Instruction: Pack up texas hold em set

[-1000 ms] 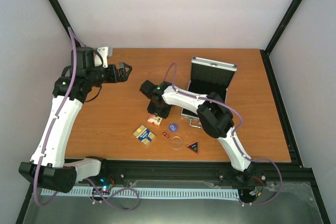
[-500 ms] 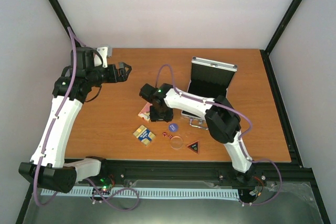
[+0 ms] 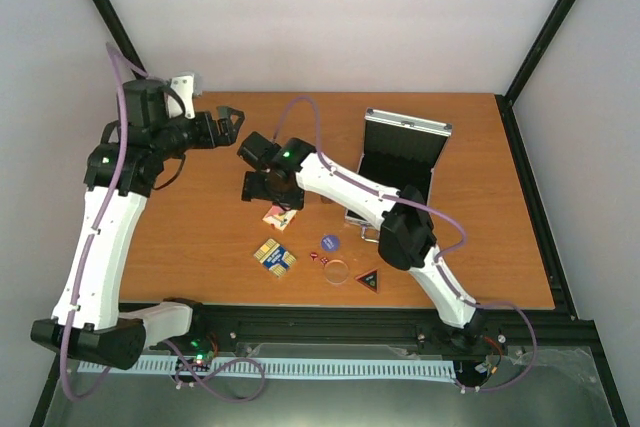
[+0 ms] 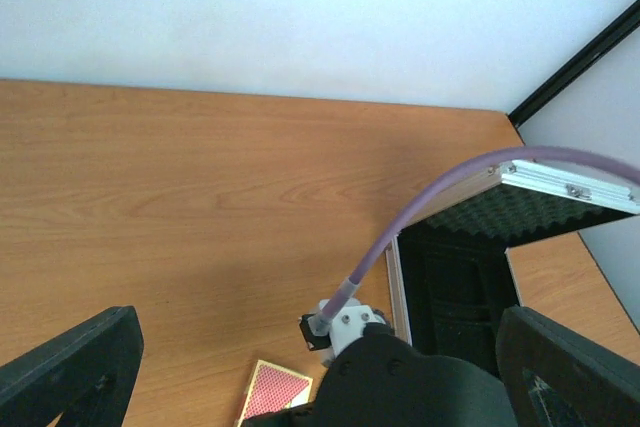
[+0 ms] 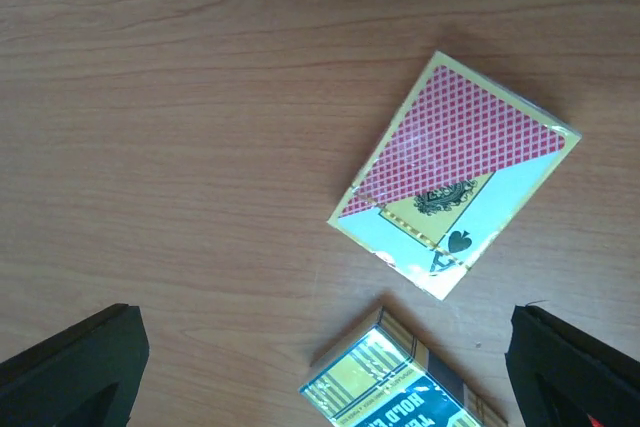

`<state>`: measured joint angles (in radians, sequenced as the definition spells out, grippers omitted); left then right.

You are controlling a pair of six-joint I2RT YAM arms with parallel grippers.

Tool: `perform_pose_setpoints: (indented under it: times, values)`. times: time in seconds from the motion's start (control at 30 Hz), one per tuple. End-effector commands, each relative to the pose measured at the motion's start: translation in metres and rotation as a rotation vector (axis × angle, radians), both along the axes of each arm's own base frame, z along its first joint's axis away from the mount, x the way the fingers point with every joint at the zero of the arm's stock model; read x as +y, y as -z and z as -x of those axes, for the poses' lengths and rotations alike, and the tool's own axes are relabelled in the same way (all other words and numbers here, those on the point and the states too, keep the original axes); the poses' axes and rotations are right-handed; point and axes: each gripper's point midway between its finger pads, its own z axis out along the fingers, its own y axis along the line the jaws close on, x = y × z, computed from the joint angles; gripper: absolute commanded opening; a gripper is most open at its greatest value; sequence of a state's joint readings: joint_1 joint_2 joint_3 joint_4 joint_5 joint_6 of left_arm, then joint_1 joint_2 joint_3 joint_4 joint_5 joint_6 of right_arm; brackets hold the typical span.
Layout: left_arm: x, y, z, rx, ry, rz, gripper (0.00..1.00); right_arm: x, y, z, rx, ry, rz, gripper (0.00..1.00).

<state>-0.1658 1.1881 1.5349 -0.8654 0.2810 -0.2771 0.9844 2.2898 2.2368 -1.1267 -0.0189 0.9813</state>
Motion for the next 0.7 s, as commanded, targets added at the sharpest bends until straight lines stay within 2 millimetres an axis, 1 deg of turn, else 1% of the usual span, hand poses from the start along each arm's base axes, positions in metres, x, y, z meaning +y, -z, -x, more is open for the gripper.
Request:
perform_pose_setpoints:
  times: [0.0,0.07,0.1,0.13,0.23,0.3,0.57,0.6,0.67]
  values:
    - [0.000,-0.031,0.019,-0.061,0.005,0.029,1.00,-0.009,0.037,0.007,0.112,0.167,0.065,1.00]
    - [0.003,-0.037,0.025,-0.080,-0.001,0.025,1.00,-0.009,0.044,0.011,0.140,0.202,0.059,1.00]
    - [0.004,-0.038,0.027,-0.081,-0.008,0.020,1.00,-0.013,0.053,0.014,0.154,0.222,0.075,1.00]
    - [0.006,-0.038,0.027,-0.079,-0.015,0.016,1.00,-0.016,0.056,0.014,0.160,0.239,0.084,1.00]
    - [0.007,-0.032,0.028,-0.068,-0.019,0.006,1.00,-0.013,0.059,0.009,0.151,0.254,0.081,1.00]
    - [0.007,-0.027,0.027,-0.062,-0.015,0.001,1.00,-0.014,0.066,0.008,0.153,0.269,0.095,1.00]
    - [0.003,-0.021,0.026,-0.063,0.013,-0.007,1.00,-0.012,0.089,-0.007,0.178,0.322,0.076,1.00]
    - [0.003,-0.020,0.026,-0.061,0.016,-0.008,1.00,-0.007,0.083,-0.013,0.170,0.323,0.050,1.00]
    - [0.003,-0.018,0.026,-0.061,0.022,-0.016,1.00,-0.007,0.086,-0.017,0.175,0.337,0.046,1.00]
